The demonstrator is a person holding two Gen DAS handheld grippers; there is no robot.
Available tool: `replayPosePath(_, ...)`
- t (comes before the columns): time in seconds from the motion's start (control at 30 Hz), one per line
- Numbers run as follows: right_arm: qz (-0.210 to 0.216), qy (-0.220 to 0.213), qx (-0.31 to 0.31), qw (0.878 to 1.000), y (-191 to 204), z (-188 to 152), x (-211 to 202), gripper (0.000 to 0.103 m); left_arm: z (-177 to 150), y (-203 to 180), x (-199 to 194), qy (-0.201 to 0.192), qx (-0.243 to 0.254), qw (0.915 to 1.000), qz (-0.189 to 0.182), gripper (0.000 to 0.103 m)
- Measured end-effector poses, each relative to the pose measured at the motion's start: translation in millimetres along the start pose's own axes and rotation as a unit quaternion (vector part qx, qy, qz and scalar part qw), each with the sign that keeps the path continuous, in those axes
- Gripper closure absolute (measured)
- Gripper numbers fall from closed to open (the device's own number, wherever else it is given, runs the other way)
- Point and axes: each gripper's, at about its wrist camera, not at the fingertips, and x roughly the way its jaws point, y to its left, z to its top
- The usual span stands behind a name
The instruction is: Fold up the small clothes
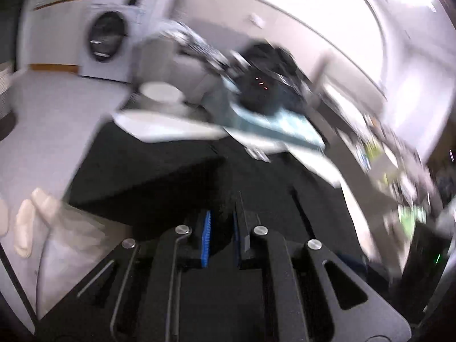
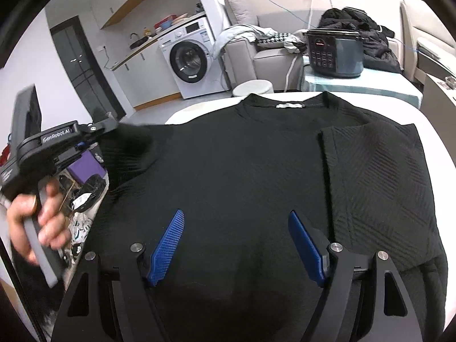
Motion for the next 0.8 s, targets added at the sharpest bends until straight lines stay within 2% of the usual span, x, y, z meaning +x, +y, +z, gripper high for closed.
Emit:
replayPosePath(0.07, -0.005, 0.006, 0.008, 1.0, -7, -1, 2, 0.026, -14, -19, 21, 0.045, 0.021, 0.9988, 0.002, 0.085)
replayPosePath(0.13, -0.007, 0.011, 0.013, 1.0, -11, -3, 3, 0.026, -32, -23, 30, 0.067, 0.009, 0.9977, -0.01, 0.081)
replayPosePath(0.2, -0.007, 0.014, 0.012, 1.0, -12, -4, 4, 0.026, -43, -19, 25, 0.072, -0.004, 0.9971, -0.028, 0.072)
replayPosePath(0.23, -0.007, 0.014, 0.011, 1.0, -13, -5, 5, 0.026, -45, -17, 21, 0.069, -0.006, 0.9972, -0.026, 0.066)
replayPosePath(0.27, -0.005, 0.015, 0.01, 1.0, -13, -5, 7, 0.026, -48, -14, 17, 0.065, -0.007, 0.9976, -0.024, 0.056)
replayPosePath(0.3, -0.004, 0.016, 0.011, 1.0, -12, -5, 8, 0.026, -49, -9, 11, 0.056, -0.009, 0.9982, -0.02, 0.054)
replayPosePath(0.43, 0.01, 0.023, 0.011, 1.0, -6, -3, 19, 0.026, -53, 13, -1, 0.052, -0.02, 0.9982, -0.022, 0.054)
replayPosePath(0.53, 0.023, 0.026, 0.013, 0.999, 0, 0, 27, 0.026, -53, 43, -2, 0.056, -0.044, 0.9975, -0.006, 0.054)
replayPosePath(0.67, 0.058, 0.034, 0.009, 0.998, 12, 5, 42, 0.026, -51, 84, 4, 0.062, -0.112, 0.9917, 0.009, 0.054)
replayPosePath(0.8, 0.085, 0.053, 0.002, 0.995, 28, 7, 64, 0.026, -39, 121, 15, 0.049, -0.166, 0.9845, 0.026, 0.054)
